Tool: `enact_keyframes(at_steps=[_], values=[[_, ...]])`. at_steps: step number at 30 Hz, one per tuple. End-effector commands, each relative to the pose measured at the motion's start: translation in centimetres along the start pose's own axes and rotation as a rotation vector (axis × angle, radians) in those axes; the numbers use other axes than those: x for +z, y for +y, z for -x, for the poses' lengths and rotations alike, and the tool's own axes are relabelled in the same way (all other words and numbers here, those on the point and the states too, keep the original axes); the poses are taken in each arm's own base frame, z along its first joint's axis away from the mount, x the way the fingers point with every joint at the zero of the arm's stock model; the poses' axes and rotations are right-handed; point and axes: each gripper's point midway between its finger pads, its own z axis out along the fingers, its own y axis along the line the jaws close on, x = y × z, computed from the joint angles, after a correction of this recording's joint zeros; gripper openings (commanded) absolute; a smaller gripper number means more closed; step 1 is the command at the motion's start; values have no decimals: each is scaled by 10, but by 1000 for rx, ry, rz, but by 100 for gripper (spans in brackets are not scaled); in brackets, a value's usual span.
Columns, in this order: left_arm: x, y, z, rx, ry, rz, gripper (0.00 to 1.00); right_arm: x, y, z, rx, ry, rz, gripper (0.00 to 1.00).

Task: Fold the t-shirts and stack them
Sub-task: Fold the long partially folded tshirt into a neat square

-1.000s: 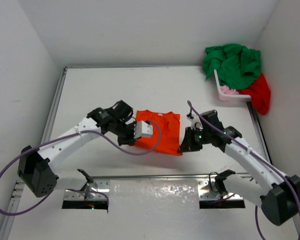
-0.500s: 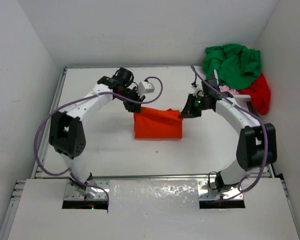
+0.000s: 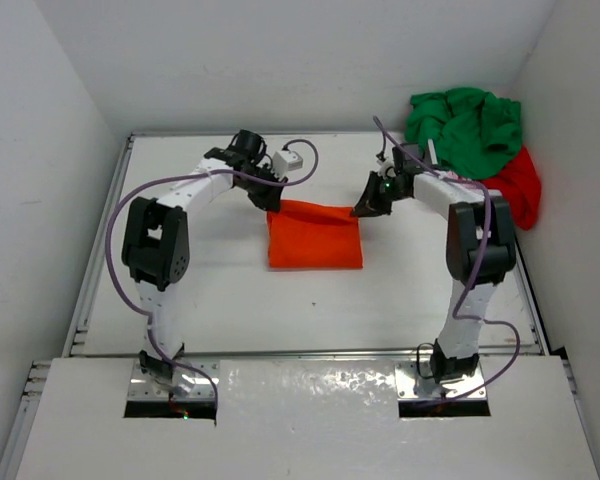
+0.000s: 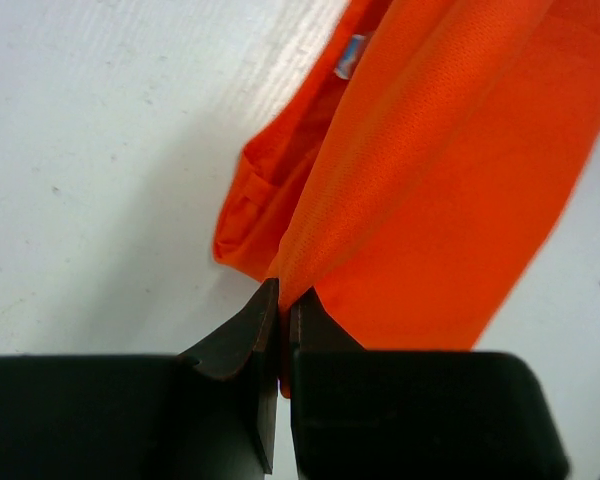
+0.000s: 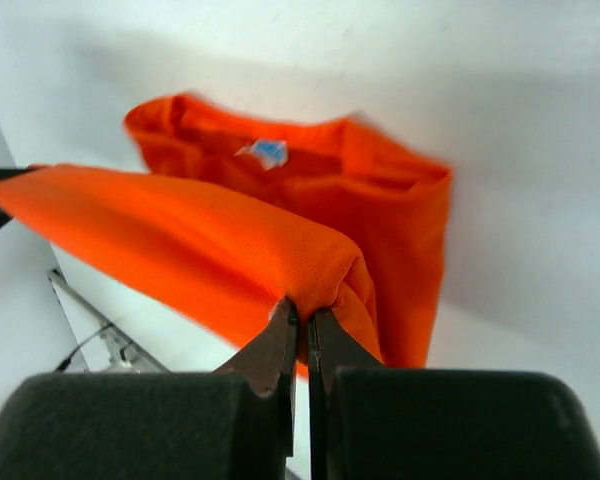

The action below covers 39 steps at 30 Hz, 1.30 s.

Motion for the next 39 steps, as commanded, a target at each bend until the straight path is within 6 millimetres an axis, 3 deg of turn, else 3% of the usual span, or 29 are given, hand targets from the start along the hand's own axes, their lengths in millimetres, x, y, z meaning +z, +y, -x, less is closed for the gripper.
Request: enact_keyframes(at_steps=[1,7,8,12,14,16,17,19,20,21,22,23,24,25,26,27,29,31,33,39], values=[[7,39,19,-12,-65,124,1,15,-15,23,25,-34,-30,3],[37,85,22,-101,-79,265,26,40,-35,68,75,-129,-78,23],[34,98,30,-107,-90,317,27,41,-40,76,82,-140,-90,24],[34,141,28,-193,-80,470,35,30,-61,125,40,-253,-196,31],[20,157,40,-224,-109,530,37,18,-71,141,25,-293,-255,32],[6,170,52,-251,-151,563,49,3,-66,157,-35,-326,-289,31],[0,173,57,-252,-169,576,54,-5,-61,164,-80,-339,-293,31],[-22,181,72,-265,-224,626,54,-16,-42,159,-132,-344,-288,28],[-38,177,84,-263,-260,634,53,-12,-47,139,-164,-307,-305,27],[-39,166,87,-269,-277,588,49,-25,-18,138,-233,-359,-280,25],[-41,153,92,-262,-298,535,44,-27,-10,128,-266,-363,-272,22],[-42,138,94,-258,-316,474,39,-16,-20,96,-266,-315,-280,19],[-42,113,90,-264,-329,408,37,-26,-2,88,-288,-345,-248,17],[-37,89,91,-250,-345,314,35,-10,4,65,-287,-330,-190,13],[-40,63,98,-220,-361,269,33,-7,11,58,-282,-338,-152,11],[-22,46,77,-218,-311,214,32,-6,25,62,-290,-385,-92,10],[-3,18,65,-191,-262,158,29,9,30,48,-240,-353,-27,6],[22,10,34,-230,-192,135,28,27,22,44,-196,-312,-18,5],[31,13,24,-255,-174,142,28,37,17,50,-177,-327,-5,4],[42,54,-9,-299,-98,303,25,61,-34,63,-17,-334,-58,0]])
